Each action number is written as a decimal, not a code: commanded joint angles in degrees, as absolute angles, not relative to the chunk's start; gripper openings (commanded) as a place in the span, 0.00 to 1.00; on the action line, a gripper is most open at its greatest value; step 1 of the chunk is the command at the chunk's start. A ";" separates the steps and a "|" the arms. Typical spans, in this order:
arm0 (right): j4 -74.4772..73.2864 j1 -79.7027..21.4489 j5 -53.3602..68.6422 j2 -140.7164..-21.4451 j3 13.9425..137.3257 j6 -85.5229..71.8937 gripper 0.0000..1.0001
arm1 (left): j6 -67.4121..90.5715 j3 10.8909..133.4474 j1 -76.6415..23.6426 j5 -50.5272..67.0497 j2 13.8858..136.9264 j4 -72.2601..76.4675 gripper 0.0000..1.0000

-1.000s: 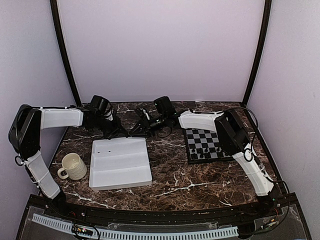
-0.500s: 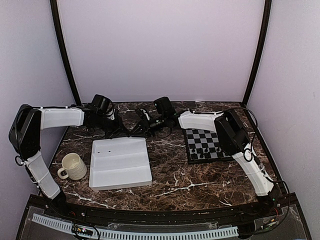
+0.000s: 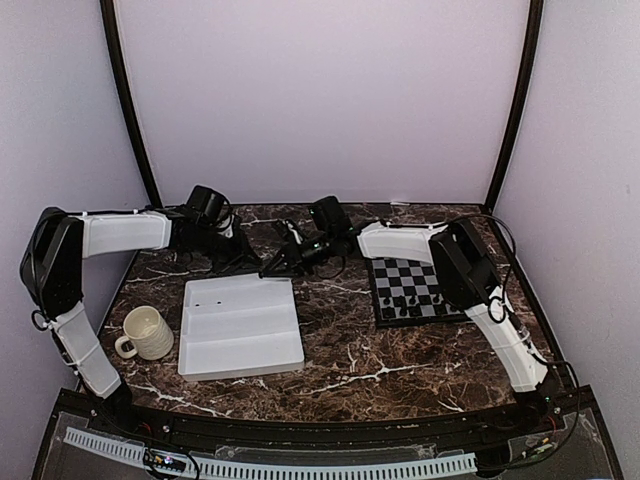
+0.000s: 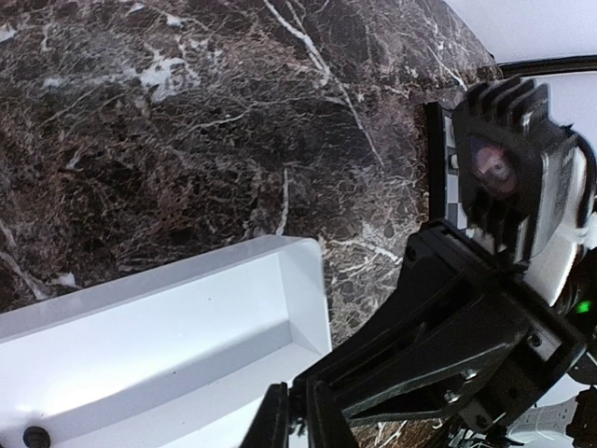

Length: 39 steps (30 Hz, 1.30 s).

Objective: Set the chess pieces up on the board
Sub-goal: Pass from the left arm to the right, then place the knight at b8.

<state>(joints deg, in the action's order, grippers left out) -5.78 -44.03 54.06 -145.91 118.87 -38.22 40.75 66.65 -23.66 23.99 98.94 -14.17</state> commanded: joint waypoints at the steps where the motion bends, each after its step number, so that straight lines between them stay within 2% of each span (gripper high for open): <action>1: -13.62 -42.77 52.03 -139.26 116.11 -26.73 0.00 | 35.04 71.72 -24.35 21.65 98.52 -17.71 0.16; 4: -22.29 -40.22 49.45 -133.55 113.67 -15.27 0.00 | 29.80 75.87 -24.35 18.33 98.87 -21.10 0.21; 9: -39.53 -35.13 42.04 -124.57 111.66 5.80 0.00 | 20.49 83.00 -24.15 16.01 100.80 -24.73 0.22; 13: -52.29 -31.76 31.20 -115.91 108.51 23.88 0.00 | 14.78 86.57 -23.75 12.92 101.82 -25.97 0.22; 16: -56.76 -29.38 21.47 -108.29 101.54 33.33 0.00 | 10.82 87.53 -23.69 6.81 101.78 -25.86 0.22; 18: -58.04 -27.37 16.55 -102.95 95.98 38.98 0.00 | 8.78 86.87 -23.49 2.06 101.29 -24.94 0.30; 19: -57.82 -26.16 14.02 -100.48 92.82 41.36 0.00 | 8.87 85.72 -22.68 -0.17 101.05 -23.73 0.41; 21: -56.97 -23.68 8.41 -95.76 87.09 45.13 0.00 | 10.74 83.92 -20.03 5.87 100.64 -22.10 0.48; 25: -61.46 -20.31 0.48 -89.72 81.35 49.73 0.00 | 14.01 81.13 -16.43 17.42 100.97 -18.57 0.50; 31: -66.78 -18.69 -10.47 -84.60 74.41 52.99 0.00 | 14.90 78.04 -15.82 21.42 100.71 -16.11 0.50; 39: -64.86 -18.37 -14.44 -84.42 68.33 54.67 0.00 | 17.37 76.26 -15.86 26.62 98.73 -14.42 0.52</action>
